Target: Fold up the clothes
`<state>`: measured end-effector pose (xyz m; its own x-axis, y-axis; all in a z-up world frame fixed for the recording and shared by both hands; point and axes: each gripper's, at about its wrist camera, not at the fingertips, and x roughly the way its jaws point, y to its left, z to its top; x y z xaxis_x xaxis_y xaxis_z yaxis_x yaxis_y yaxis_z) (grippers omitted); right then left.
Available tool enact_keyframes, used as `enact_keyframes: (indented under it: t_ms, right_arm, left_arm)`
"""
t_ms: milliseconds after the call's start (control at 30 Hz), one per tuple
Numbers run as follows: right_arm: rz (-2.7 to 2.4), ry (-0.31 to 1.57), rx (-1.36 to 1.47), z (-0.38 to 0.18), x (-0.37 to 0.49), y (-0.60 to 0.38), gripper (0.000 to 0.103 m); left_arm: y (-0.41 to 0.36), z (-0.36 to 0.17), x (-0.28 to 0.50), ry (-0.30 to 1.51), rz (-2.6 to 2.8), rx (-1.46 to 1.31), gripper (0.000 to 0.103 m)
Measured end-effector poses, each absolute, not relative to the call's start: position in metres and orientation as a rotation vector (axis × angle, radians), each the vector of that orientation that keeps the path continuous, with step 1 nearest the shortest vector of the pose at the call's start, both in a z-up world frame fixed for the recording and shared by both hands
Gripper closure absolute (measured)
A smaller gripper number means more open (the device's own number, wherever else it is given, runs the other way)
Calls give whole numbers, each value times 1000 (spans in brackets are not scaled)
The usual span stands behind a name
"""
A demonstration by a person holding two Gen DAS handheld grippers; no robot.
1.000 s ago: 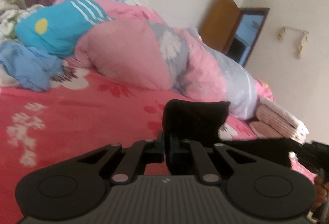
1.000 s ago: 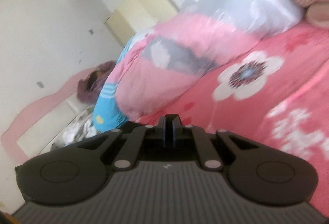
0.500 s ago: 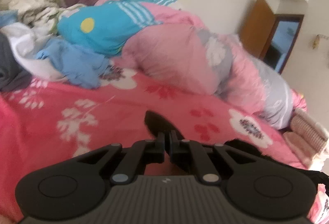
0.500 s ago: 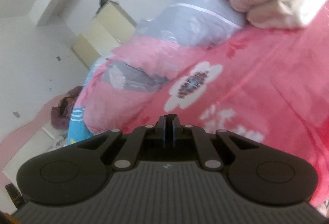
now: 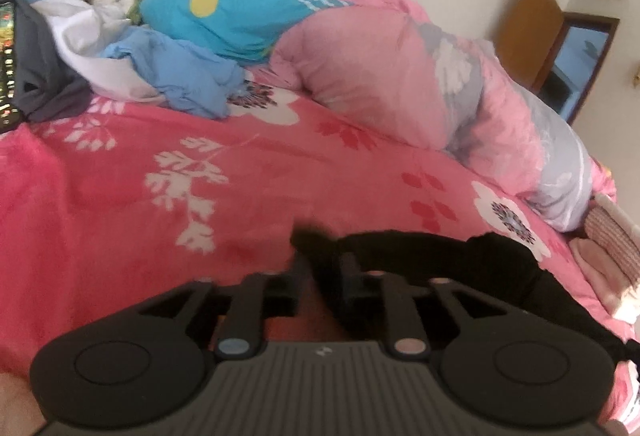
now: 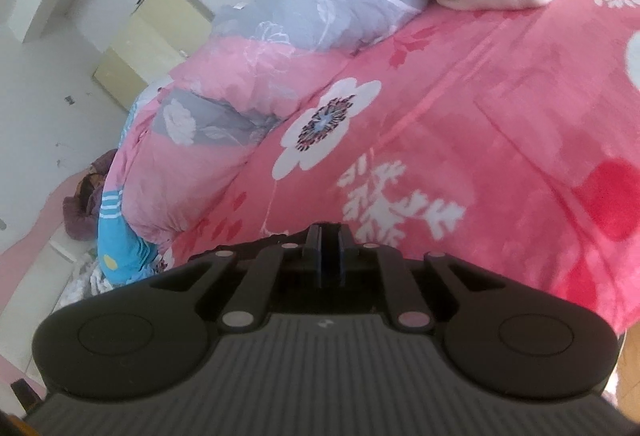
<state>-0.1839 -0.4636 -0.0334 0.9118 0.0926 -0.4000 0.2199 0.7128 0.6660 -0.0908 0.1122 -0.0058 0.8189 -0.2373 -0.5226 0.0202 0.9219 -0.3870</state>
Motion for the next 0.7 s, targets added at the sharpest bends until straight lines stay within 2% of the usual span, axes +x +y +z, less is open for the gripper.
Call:
enact_keyframes:
  t_ms: [100,333,467,700]
  right_arm:
    - [-109,426,765,-29,-190,-465,92]
    - [-80,397,663,-4,-188,-442,79]
    - [22,422,565,10,-168,-405,75]
    - [240,507,449,14,-123,-329,67]
  left_arm:
    - [118,-6,-94,585,-138,-397,60]
    - [124,-9,-97,568,-147,-431,58]
    - [130,-7,-103,535,-139,-435,53]
    - [142,-5,-107,514,-149,-477,53]
